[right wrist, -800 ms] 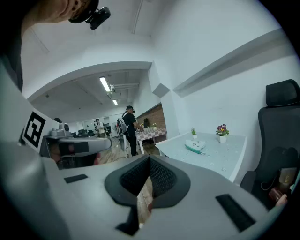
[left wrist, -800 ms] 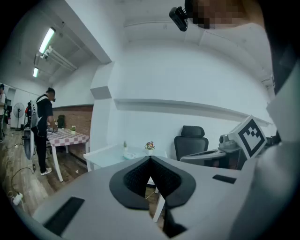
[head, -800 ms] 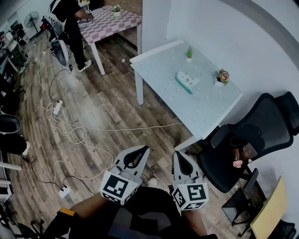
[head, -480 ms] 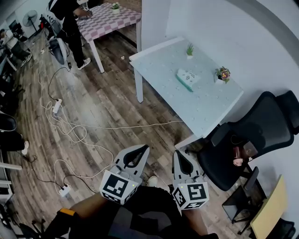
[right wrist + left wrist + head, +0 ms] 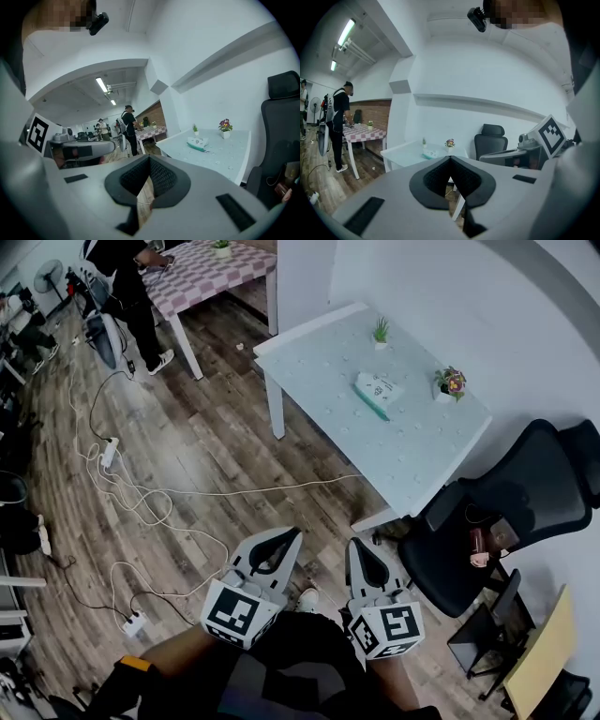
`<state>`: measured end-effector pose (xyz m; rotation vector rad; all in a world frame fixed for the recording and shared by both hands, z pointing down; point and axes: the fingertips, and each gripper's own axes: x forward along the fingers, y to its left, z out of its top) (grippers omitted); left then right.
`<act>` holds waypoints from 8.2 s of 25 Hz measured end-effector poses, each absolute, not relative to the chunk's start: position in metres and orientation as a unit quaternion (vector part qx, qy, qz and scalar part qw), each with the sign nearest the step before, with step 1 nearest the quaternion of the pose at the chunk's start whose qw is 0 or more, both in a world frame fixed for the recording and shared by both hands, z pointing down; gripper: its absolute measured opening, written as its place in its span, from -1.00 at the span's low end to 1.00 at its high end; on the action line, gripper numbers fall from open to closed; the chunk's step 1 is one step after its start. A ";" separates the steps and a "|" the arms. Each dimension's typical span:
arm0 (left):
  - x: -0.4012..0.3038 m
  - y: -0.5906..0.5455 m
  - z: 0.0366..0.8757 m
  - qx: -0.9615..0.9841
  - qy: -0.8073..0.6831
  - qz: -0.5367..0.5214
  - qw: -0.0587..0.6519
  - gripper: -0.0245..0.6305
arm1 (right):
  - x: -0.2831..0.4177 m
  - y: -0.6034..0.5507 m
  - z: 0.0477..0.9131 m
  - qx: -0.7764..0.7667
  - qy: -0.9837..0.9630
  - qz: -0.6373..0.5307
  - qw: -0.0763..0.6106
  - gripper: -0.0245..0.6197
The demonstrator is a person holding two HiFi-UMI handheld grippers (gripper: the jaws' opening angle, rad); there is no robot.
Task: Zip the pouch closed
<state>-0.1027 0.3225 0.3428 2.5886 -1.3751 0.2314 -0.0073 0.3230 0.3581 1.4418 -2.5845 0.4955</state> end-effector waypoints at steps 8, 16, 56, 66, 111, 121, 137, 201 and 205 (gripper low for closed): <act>-0.132 0.275 0.339 0.881 -0.457 0.065 0.100 -0.90 | -0.031 0.274 0.353 0.496 -0.847 0.177 0.065 -0.88; -0.169 0.228 0.330 0.888 -0.441 0.045 0.119 -0.90 | -0.062 0.227 0.339 0.523 -0.831 0.175 0.074 -0.88; -0.159 0.016 0.317 0.871 -0.480 0.074 0.068 -0.90 | -0.054 0.000 0.347 0.499 -0.853 0.119 0.095 -0.88; -0.073 -0.053 0.349 0.883 -0.445 0.124 0.082 -0.90 | 0.040 -0.057 0.392 0.524 -0.828 0.160 0.121 -0.88; 0.012 -0.103 0.516 0.900 -0.310 0.268 0.145 -0.79 | 0.133 -0.081 0.593 0.356 -0.756 0.022 0.550 -0.57; 0.010 -0.102 0.512 0.900 -0.311 0.270 0.140 -0.79 | 0.130 -0.088 0.595 0.343 -0.759 0.023 0.553 -0.82; 0.036 -0.091 0.489 0.914 -0.280 0.276 0.100 -0.78 | 0.097 -0.087 0.514 0.356 -0.837 0.330 0.252 -0.86; -0.038 -0.203 0.515 0.860 -0.377 0.285 0.192 -0.85 | 0.068 -0.097 0.506 0.449 -0.798 0.348 0.203 -0.68; -0.034 -0.192 0.475 0.871 -0.391 0.232 0.184 -0.85 | 0.072 -0.111 0.476 0.482 -0.805 0.279 0.204 -0.68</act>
